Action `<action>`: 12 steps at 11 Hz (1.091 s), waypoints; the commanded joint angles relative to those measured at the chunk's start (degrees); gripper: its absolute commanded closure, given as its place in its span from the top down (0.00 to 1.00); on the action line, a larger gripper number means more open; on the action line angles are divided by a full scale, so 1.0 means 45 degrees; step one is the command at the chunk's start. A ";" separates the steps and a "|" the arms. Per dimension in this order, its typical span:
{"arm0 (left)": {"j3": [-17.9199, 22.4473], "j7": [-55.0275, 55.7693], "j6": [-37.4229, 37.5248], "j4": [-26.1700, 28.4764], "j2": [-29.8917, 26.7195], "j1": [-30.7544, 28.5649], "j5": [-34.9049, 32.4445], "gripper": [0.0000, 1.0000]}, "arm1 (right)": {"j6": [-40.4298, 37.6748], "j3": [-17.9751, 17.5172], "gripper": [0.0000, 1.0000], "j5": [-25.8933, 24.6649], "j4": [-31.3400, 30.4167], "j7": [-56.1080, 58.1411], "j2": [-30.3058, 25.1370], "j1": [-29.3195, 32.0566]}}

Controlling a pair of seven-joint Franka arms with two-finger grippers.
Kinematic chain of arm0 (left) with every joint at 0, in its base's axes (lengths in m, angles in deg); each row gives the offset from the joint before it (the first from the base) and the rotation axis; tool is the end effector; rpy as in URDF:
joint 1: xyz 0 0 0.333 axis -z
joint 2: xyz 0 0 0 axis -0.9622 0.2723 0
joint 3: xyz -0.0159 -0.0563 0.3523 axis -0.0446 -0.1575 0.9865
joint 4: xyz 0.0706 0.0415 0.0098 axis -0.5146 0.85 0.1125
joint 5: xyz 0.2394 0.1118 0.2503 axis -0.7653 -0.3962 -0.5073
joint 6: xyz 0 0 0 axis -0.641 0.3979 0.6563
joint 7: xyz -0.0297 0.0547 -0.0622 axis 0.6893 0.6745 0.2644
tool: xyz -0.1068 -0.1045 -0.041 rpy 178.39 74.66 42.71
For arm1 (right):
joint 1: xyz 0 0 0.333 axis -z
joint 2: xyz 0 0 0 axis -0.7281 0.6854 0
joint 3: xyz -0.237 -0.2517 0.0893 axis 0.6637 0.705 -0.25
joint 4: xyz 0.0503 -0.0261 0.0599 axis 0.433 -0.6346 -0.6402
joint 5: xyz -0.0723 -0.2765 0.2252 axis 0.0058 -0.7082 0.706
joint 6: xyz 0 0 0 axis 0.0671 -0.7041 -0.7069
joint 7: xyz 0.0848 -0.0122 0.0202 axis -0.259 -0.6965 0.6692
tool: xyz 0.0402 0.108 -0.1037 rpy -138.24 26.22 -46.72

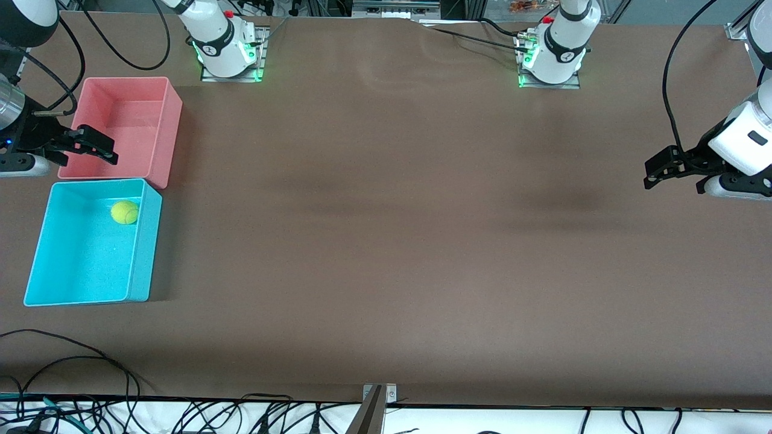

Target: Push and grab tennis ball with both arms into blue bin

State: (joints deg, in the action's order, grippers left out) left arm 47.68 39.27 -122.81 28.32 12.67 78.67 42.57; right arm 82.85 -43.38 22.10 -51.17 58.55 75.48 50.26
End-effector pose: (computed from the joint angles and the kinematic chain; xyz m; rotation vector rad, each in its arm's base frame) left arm 0.5617 -0.0040 0.5693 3.1363 -0.1145 0.0916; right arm 0.5311 -0.0134 0.5607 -3.1353 -0.0693 0.0184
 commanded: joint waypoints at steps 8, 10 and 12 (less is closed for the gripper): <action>-0.0111 0.0081 0.0097 0.0017 0.0020 -0.0172 -0.0141 1.00 | -0.0598 -0.0123 1.00 -0.0182 0.0408 -0.0074 0.0147 0.0075; -0.0111 0.0062 0.0097 0.0017 0.0021 -0.0172 -0.0122 1.00 | -0.0578 -0.0123 1.00 -0.0182 0.0388 -0.0093 0.0147 0.0055; -0.0111 0.0042 0.0097 0.0017 0.0021 -0.0192 -0.0141 1.00 | -0.0578 -0.0123 1.00 -0.0143 0.0407 -0.0113 0.0147 0.0055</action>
State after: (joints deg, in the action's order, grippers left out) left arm 47.69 39.27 -122.78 28.33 12.95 78.46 42.57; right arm 81.72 -43.39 22.10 -51.06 58.55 75.60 50.25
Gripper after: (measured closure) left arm 0.000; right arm 0.000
